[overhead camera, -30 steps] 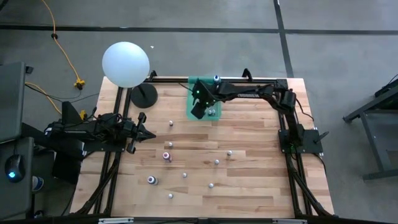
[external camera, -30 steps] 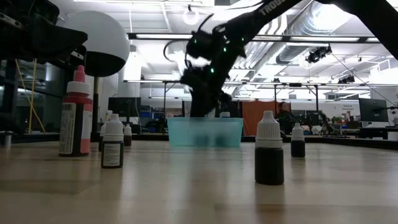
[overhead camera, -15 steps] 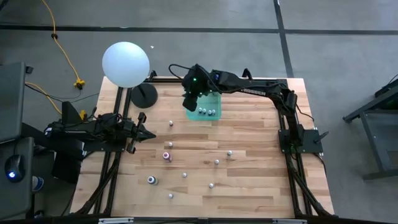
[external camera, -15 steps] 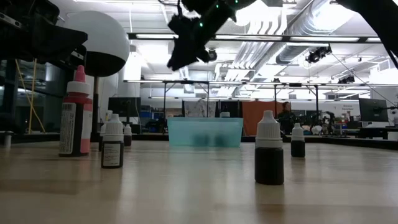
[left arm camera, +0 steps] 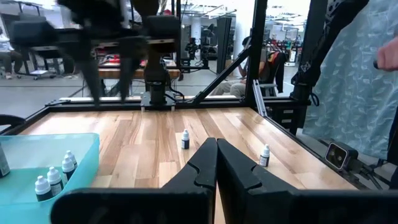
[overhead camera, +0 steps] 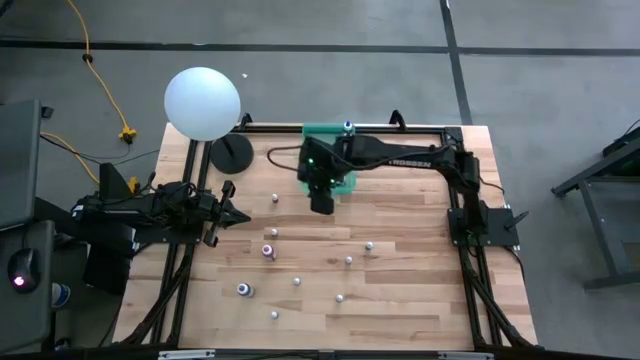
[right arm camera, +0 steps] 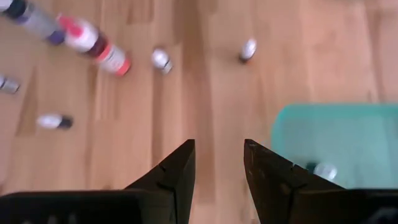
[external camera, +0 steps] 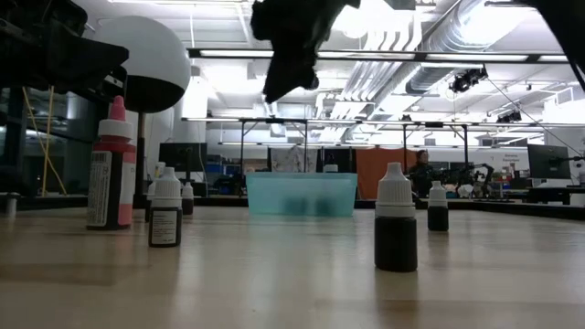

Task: Pick & Place food coloring
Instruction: Put the green food coloring bottle into the light blue bin

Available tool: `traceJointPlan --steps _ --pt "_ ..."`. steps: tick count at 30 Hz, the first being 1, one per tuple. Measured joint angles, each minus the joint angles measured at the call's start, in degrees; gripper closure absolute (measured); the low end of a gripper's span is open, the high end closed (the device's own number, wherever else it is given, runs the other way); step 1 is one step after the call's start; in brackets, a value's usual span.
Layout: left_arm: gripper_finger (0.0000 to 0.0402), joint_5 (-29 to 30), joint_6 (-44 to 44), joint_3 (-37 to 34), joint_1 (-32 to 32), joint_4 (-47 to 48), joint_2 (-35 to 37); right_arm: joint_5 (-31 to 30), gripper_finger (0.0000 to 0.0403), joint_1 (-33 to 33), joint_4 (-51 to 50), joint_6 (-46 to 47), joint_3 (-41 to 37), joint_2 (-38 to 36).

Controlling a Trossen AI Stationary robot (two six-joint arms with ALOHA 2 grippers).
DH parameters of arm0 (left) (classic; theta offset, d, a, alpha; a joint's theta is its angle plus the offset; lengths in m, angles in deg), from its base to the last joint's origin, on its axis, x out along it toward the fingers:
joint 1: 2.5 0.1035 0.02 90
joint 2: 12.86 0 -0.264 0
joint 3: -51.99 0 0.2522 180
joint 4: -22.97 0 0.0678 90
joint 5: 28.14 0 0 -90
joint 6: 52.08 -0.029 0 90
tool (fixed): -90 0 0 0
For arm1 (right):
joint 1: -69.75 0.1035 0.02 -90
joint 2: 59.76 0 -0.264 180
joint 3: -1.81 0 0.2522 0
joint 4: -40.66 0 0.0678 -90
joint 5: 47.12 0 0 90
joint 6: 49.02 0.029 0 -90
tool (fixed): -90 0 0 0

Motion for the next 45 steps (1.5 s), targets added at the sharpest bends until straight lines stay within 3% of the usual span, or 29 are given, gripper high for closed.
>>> traceJointPlan --steps 6,16,25,34,45 --pt "0.0401 0.00 0.00 0.00 0.01 0.00 0.01 -0.31 0.0276 2.40 -1.48 2.79 -11.75 -8.68" --pt "0.0401 0.00 0.00 0.00 -0.01 0.00 -0.01 -0.31 0.0276 8.99 8.24 10.22 -44.31 -30.35" --pt "0.0401 0.00 0.00 0.00 0.01 0.01 -0.01 -0.94 0.0276 15.81 16.60 4.65 -62.45 -36.62" --pt "0.0401 -0.01 0.01 0.00 0.00 0.00 -0.02 -1.19 0.0276 17.84 29.08 -2.14 -70.36 -36.60" --pt "0.0401 -0.02 0.00 0.00 -0.01 0.00 0.01 -1.02 0.0270 15.91 29.48 -5.05 -66.06 -32.65"
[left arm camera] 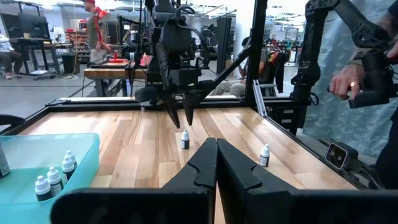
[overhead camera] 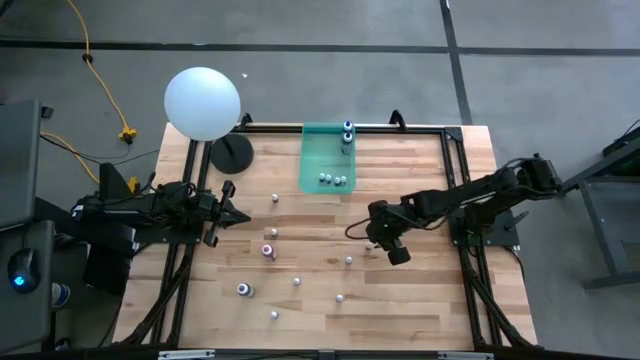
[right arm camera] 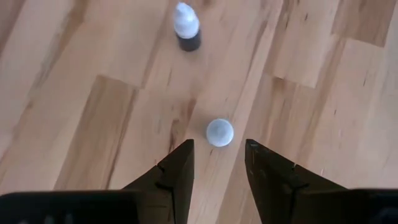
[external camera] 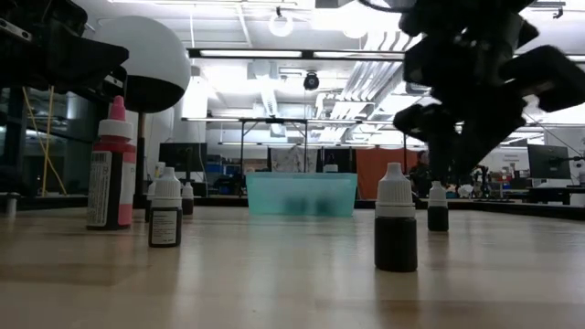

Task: Pick & Place food coloring
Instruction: Put the green food coloring bottle into the light blue bin

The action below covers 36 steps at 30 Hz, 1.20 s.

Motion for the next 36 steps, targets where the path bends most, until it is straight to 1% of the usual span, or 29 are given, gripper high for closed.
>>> traceJointPlan --steps 4,8,14,19,30,36 --pt "0.0401 0.02 0.00 0.00 0.00 0.00 0.00 1.06 0.0241 -0.47 0.26 1.99 0.64 3.25" --pt "0.0401 0.01 0.00 0.00 0.00 0.00 0.00 1.14 0.0211 -0.22 1.28 2.76 0.71 4.51" --pt "0.0401 0.02 0.00 0.00 0.01 0.00 -0.01 -1.16 0.0204 -0.11 1.64 2.78 0.71 4.94" --pt "0.0401 -0.01 0.00 0.00 0.02 0.00 -0.02 -1.60 0.0215 -0.13 2.50 2.78 0.73 4.94" --pt "0.0401 0.00 0.00 0.00 0.00 0.00 0.00 -1.25 0.0265 -0.11 2.59 2.78 0.73 4.94" --pt "0.0401 0.00 0.00 0.00 0.02 0.00 0.00 -0.99 0.0278 -0.11 3.29 2.78 0.73 4.94"
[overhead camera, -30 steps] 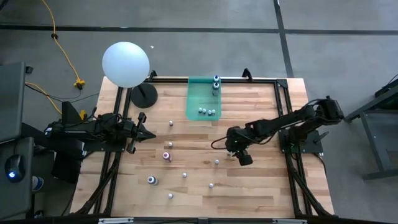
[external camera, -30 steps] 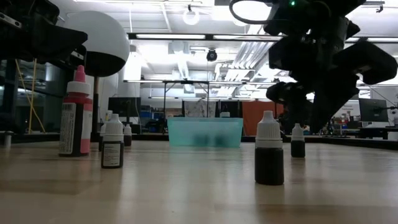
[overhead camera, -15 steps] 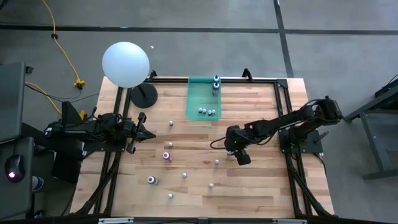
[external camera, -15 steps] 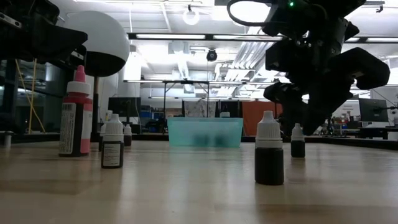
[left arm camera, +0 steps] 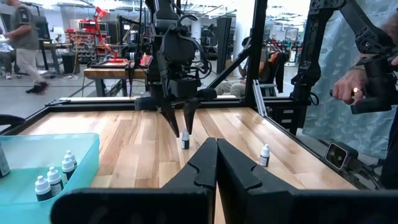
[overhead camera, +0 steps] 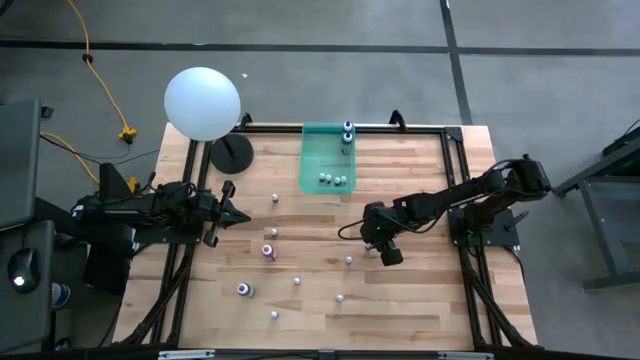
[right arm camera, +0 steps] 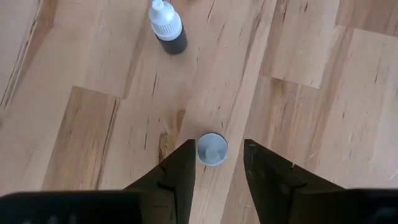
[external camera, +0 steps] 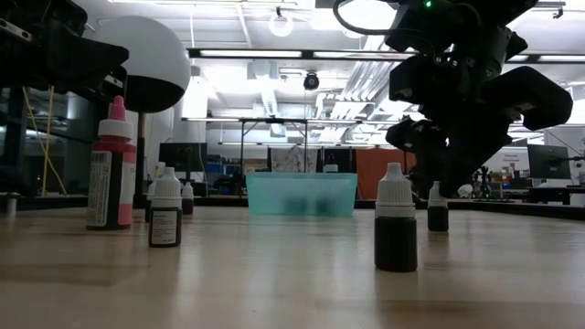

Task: Pick & Place food coloring
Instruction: Put the green food coloring bottle into the light blue bin

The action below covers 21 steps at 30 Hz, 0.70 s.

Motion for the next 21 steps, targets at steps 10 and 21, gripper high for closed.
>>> traceJointPlan --steps 10,21 --pt "0.0401 0.02 0.00 0.00 0.00 0.00 -0.02 0.63 0.0305 0.00 -0.30 0.02 -0.11 0.00" --pt "0.0401 0.02 0.01 0.00 -0.02 0.00 -0.02 0.63 0.0363 0.00 -0.06 0.02 -0.11 -0.02"
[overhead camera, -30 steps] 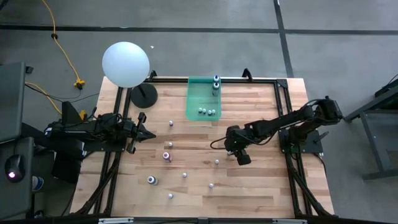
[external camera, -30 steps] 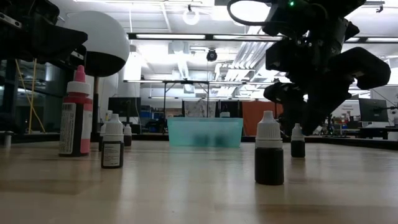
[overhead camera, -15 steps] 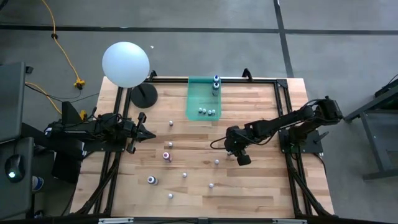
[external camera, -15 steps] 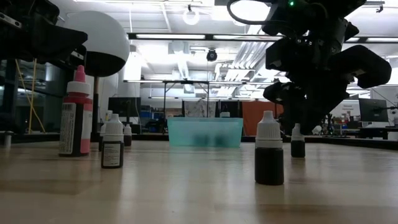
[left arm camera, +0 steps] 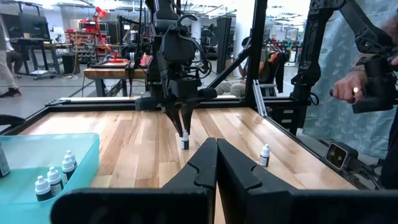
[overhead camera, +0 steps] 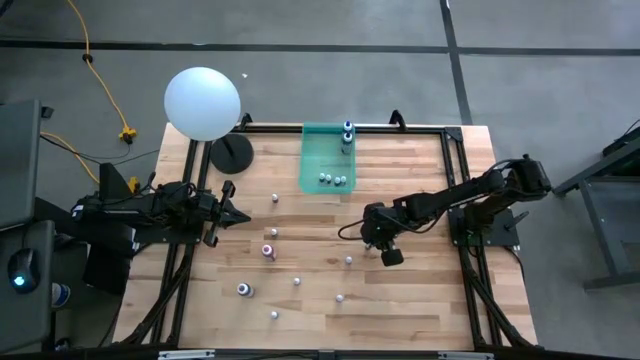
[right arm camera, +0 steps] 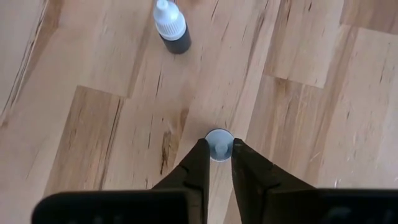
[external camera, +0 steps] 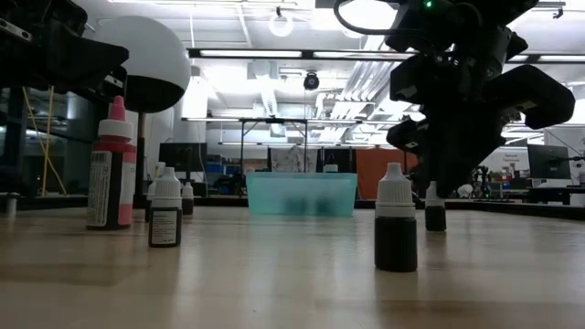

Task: Pick & Place food coloring
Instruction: Put the green food coloring bottle into the light blue bin

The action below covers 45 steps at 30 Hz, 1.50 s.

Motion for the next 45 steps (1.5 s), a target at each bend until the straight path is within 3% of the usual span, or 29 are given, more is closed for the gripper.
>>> traceJointPlan --steps 7,14,20,28,45 --pt "0.0401 -0.02 -0.01 0.00 0.02 0.00 0.00 -1.00 0.0358 -0.12 -0.67 1.09 2.33 0.02" --pt "0.0401 0.00 -0.01 0.00 0.02 0.00 0.02 -3.78 0.0363 -2.06 -8.44 1.11 11.04 0.02" --pt "0.0401 0.00 -0.01 0.00 0.01 0.00 0.02 -6.62 0.0363 -5.76 -15.55 -0.19 21.02 0.00" --pt "0.0401 -0.01 0.00 0.00 0.01 0.00 0.01 -8.34 0.0362 -12.40 -15.94 -1.11 27.93 0.65" --pt "0.0401 0.00 -0.01 0.00 0.00 0.00 0.01 -8.63 0.0358 -22.28 -14.95 -1.05 37.58 15.31"
